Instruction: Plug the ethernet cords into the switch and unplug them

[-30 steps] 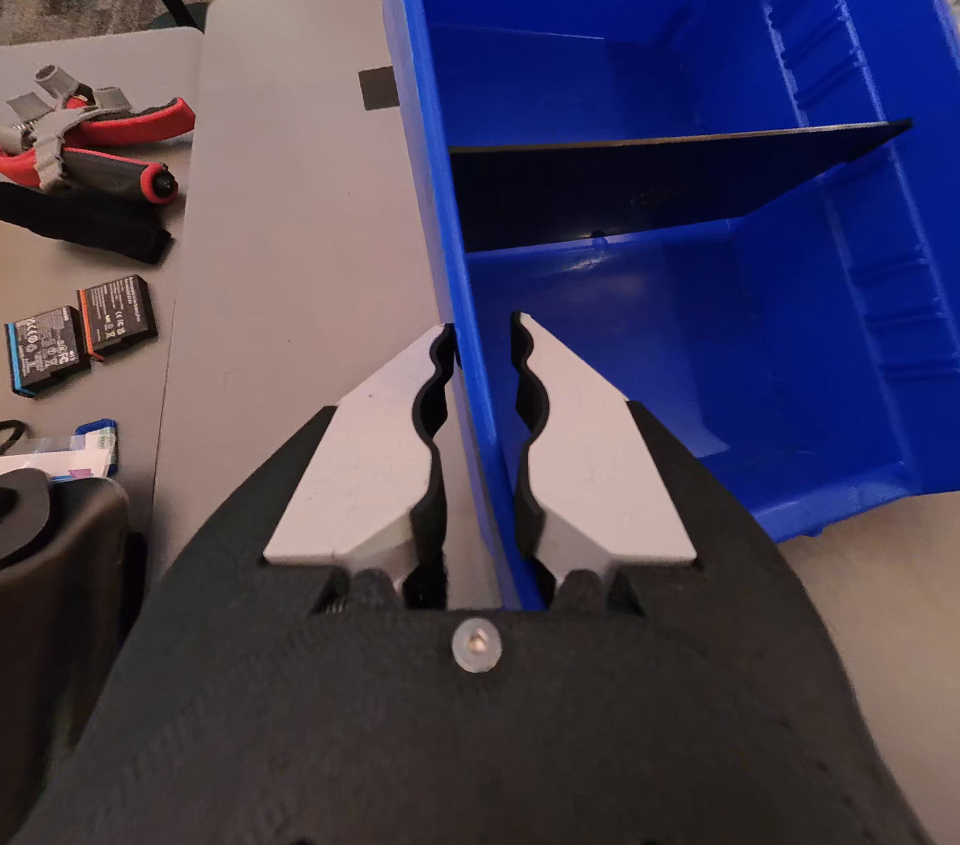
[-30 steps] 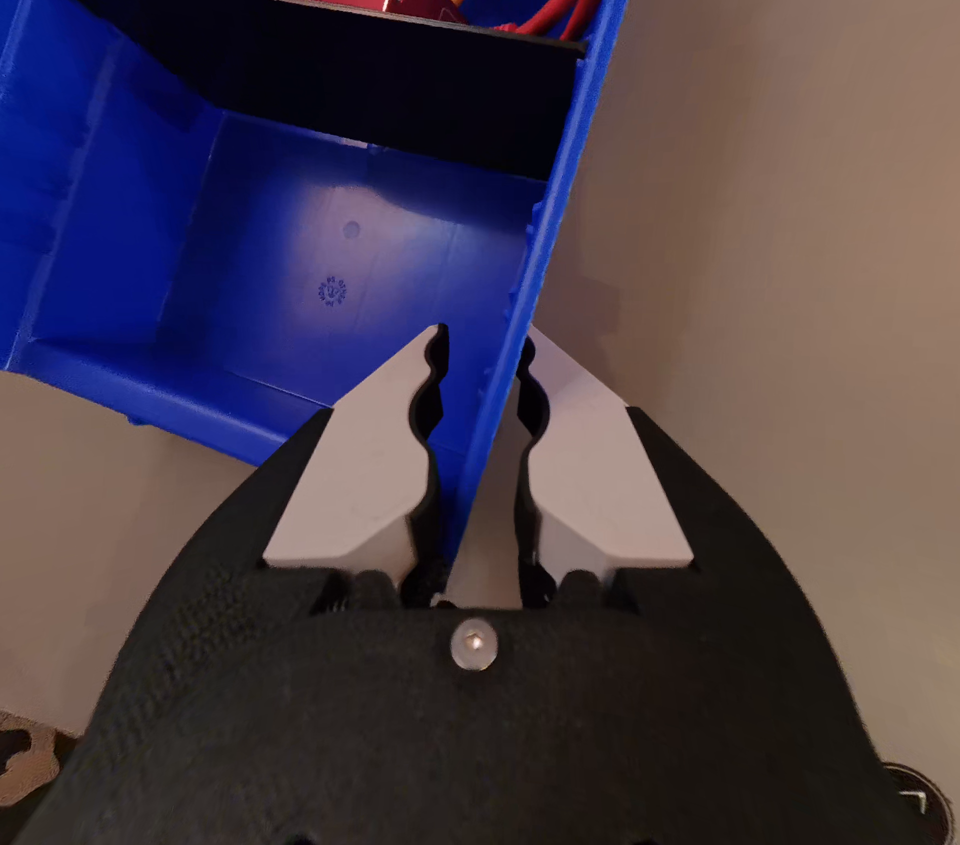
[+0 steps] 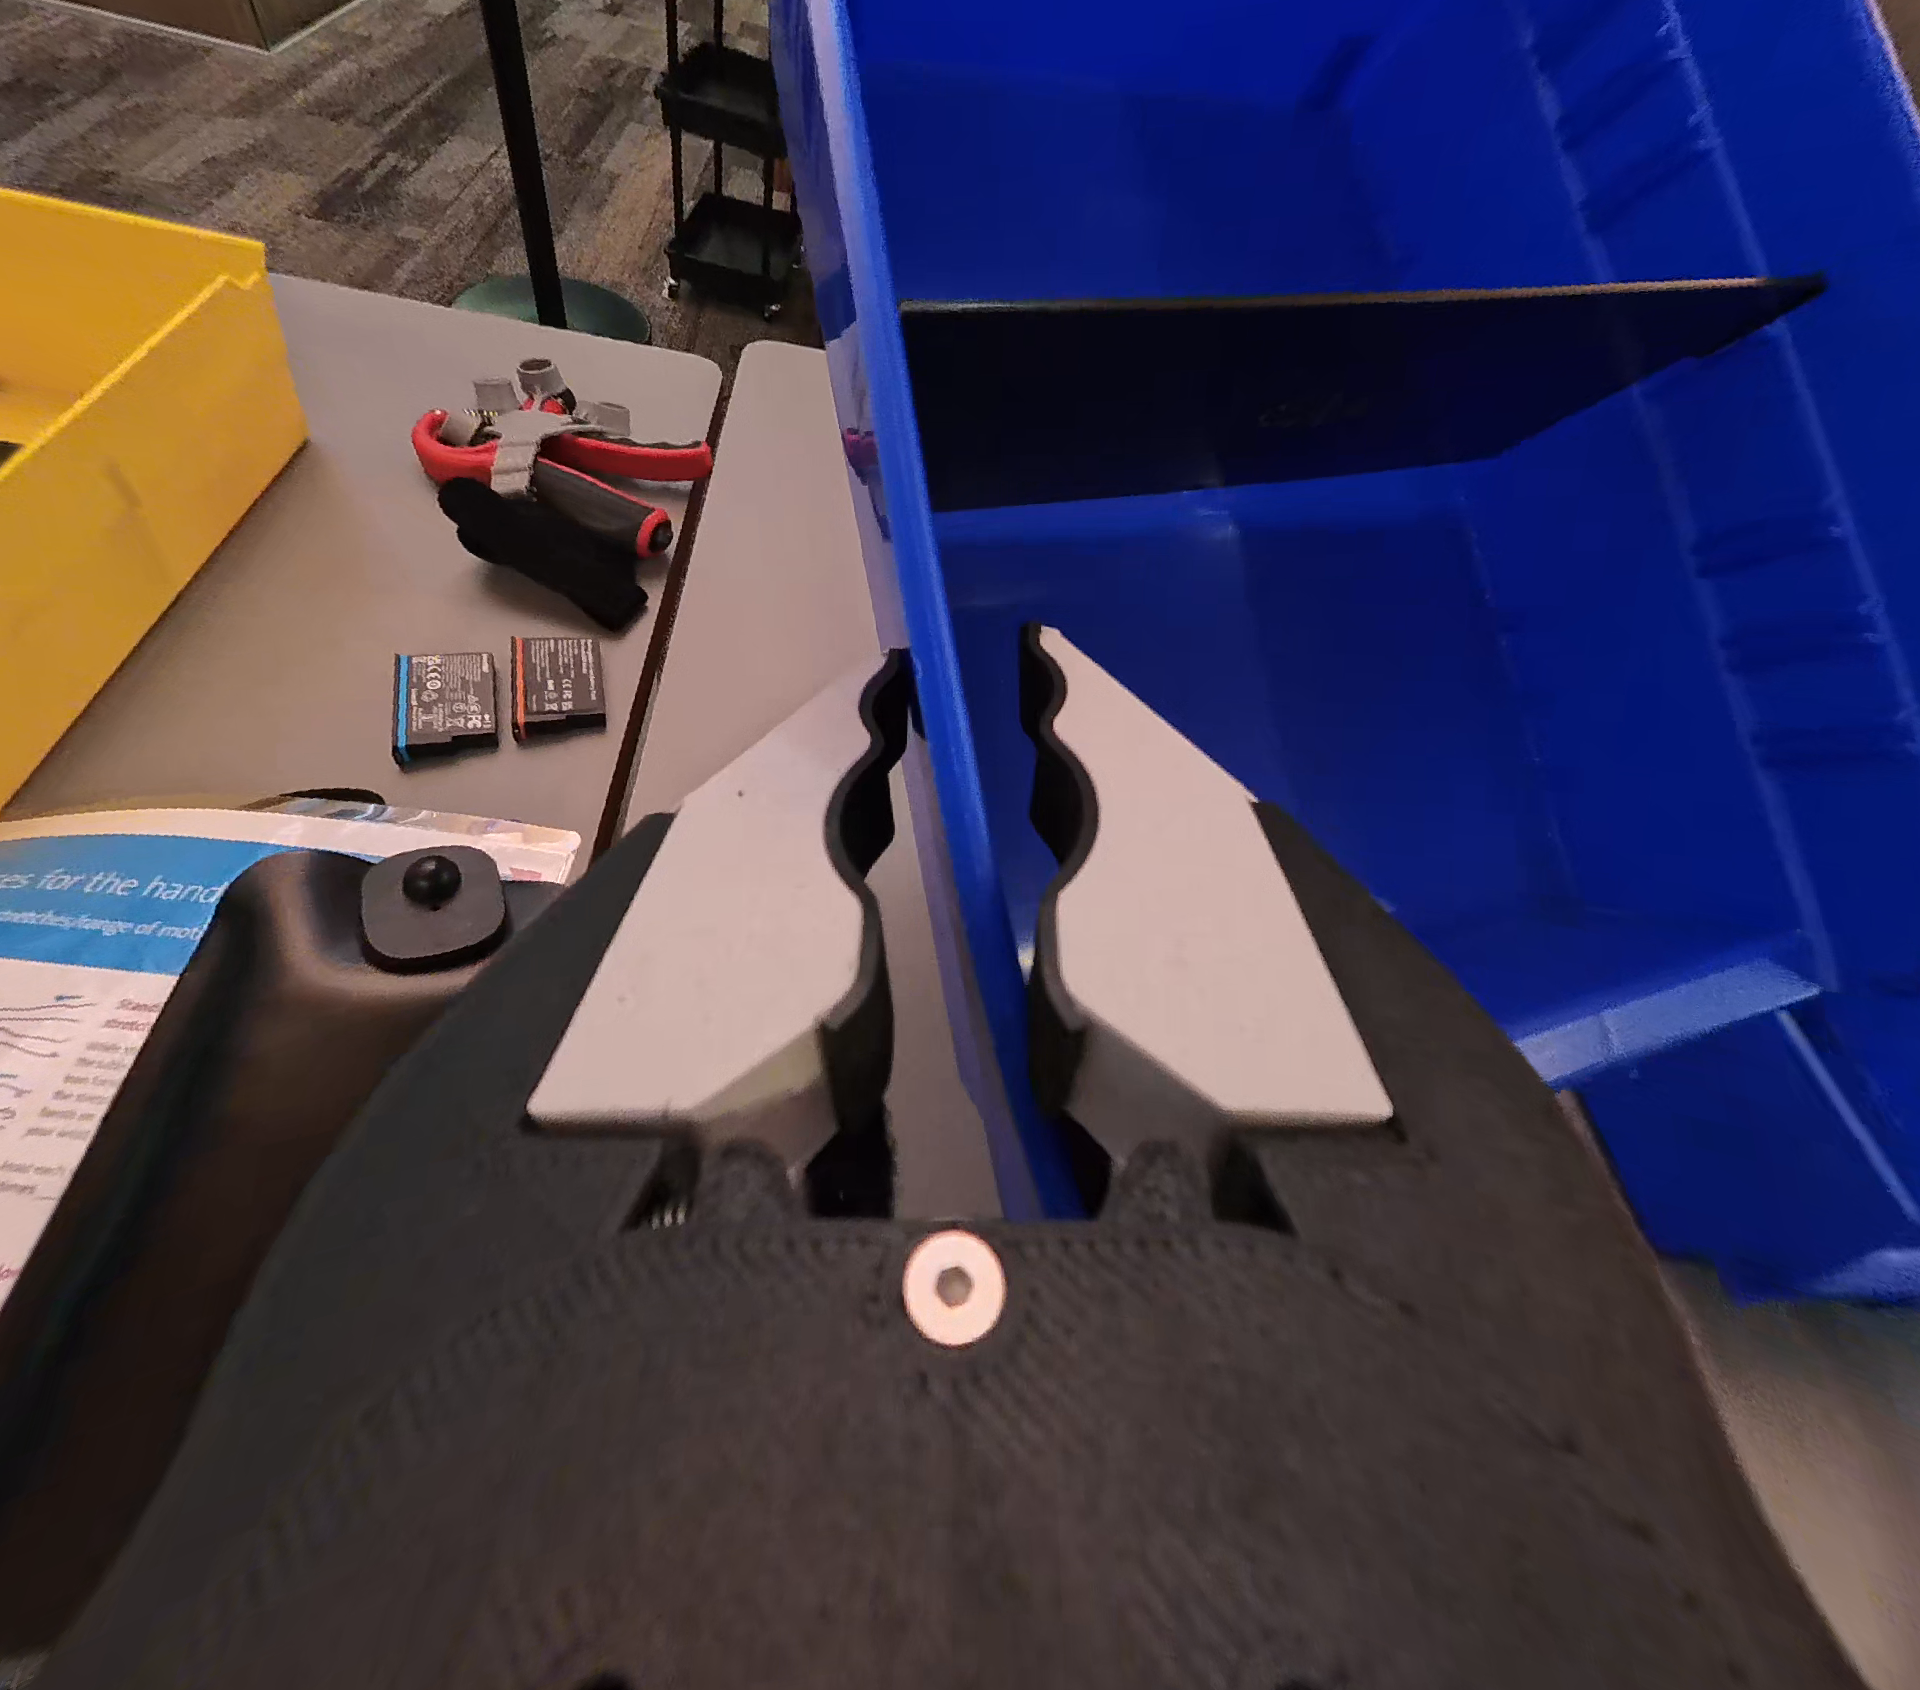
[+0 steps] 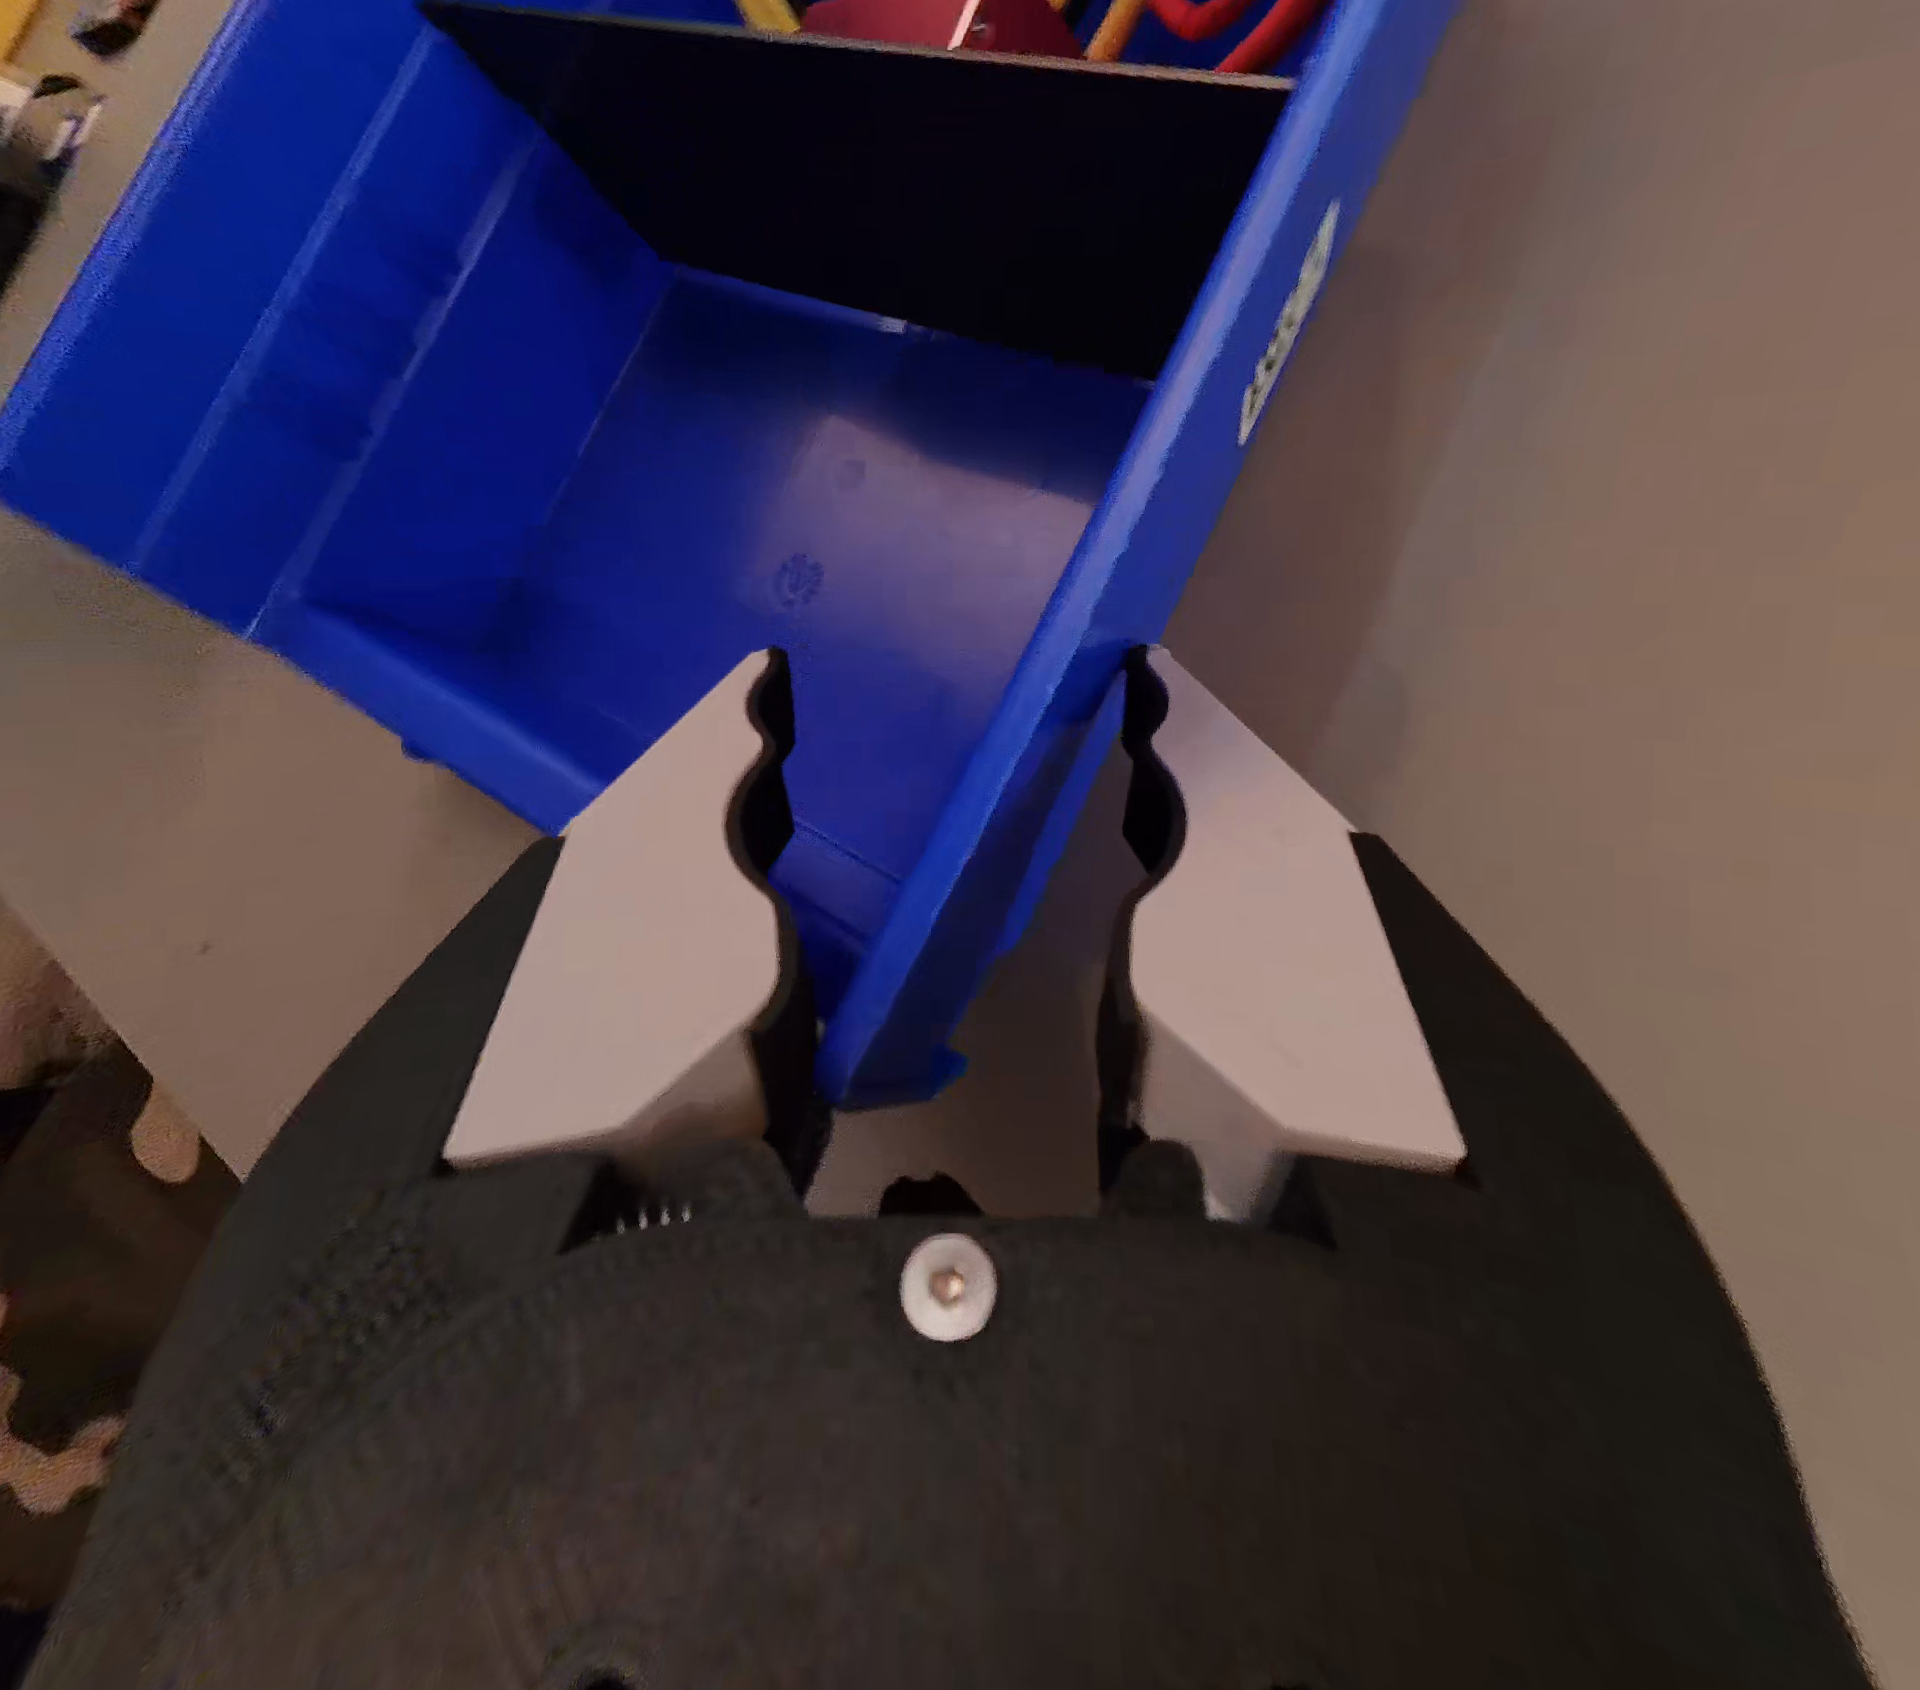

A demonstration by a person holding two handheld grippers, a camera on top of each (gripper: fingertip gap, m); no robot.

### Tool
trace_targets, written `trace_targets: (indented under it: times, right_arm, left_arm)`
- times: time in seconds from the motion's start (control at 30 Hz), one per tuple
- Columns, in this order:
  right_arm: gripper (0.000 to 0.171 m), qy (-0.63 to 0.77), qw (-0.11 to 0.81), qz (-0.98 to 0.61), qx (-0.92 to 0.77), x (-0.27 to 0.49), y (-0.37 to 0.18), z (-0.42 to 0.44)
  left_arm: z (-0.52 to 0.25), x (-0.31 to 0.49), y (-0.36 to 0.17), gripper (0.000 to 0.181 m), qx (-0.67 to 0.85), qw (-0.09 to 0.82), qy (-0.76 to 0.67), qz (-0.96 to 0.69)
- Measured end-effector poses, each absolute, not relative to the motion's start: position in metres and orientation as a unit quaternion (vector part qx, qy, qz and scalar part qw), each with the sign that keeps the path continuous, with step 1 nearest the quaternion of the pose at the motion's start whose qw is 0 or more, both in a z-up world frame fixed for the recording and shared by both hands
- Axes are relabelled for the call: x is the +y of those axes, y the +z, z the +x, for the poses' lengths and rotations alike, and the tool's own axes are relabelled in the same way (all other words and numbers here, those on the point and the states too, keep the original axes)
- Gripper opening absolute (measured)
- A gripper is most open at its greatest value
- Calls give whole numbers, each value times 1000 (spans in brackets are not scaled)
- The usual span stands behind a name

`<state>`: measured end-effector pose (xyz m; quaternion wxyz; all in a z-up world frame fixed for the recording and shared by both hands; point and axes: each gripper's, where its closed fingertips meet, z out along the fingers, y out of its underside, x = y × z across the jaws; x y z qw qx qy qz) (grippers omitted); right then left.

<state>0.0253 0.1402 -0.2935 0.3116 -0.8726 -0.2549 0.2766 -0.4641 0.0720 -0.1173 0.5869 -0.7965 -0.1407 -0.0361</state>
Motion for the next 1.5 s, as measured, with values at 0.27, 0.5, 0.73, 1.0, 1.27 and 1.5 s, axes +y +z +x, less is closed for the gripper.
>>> trace_targets:
  times: [0.27, 0.5, 0.73, 1.0, 1.27, 1.5]
  right_arm:
    - [76, 284, 305, -844, -337, 126, -295, -96]
    - [78, 302, 299, -823, -376, 121, -296, -178]
    - [94, 368, 261, -788, -419, 93, -290, -256]
    - [113, 420, 296, -751, -415, 91, -242, -242]
    - [119, 520, 436, -657, -328, 113, -116, -123]
    - [131, 513, 532, -614, -276, 99, -73, -22]
  left_arm:
    - [-471, 56, -90, 20, -135, 607, -25, -783]
    - [-485, 41, -75, 19, -147, 623, -23, -768]
    - [-485, 45, -80, 19, -143, 614, -20, -776]
    - [-458, 60, -80, 20, -111, 603, -23, -789]
    - [-350, 109, -76, 19, -10, 594, -59, -802]
    - [-173, 149, -102, 19, 116, 539, -131, -824]
